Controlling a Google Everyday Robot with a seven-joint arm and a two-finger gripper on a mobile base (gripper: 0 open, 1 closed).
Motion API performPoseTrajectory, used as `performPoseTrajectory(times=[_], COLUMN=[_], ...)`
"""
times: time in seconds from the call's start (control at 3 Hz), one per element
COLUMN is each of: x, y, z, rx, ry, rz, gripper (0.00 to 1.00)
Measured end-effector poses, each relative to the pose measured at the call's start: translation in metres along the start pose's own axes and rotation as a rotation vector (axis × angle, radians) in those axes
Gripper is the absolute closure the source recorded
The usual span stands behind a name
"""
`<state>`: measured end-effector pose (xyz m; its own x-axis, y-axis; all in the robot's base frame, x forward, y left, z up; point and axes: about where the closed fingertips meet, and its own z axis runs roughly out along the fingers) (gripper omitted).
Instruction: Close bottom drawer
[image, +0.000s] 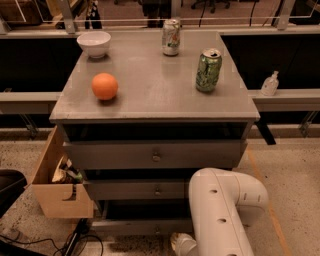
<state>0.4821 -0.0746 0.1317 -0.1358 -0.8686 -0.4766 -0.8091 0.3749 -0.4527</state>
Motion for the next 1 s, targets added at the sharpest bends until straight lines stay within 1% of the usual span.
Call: performPoseTrajectory(times=[0.33, 0.67, 1.0], x=[0.000, 0.000, 0.001], y=[-0.012, -0.044, -0.041], z=[0.006, 0.021, 0.018], rx=[0.055, 0.142, 0.142], ry=[0.020, 0.042, 0.042], rz=[-0.017, -0.064, -0.064], gripper=[1.00, 1.00, 1.00])
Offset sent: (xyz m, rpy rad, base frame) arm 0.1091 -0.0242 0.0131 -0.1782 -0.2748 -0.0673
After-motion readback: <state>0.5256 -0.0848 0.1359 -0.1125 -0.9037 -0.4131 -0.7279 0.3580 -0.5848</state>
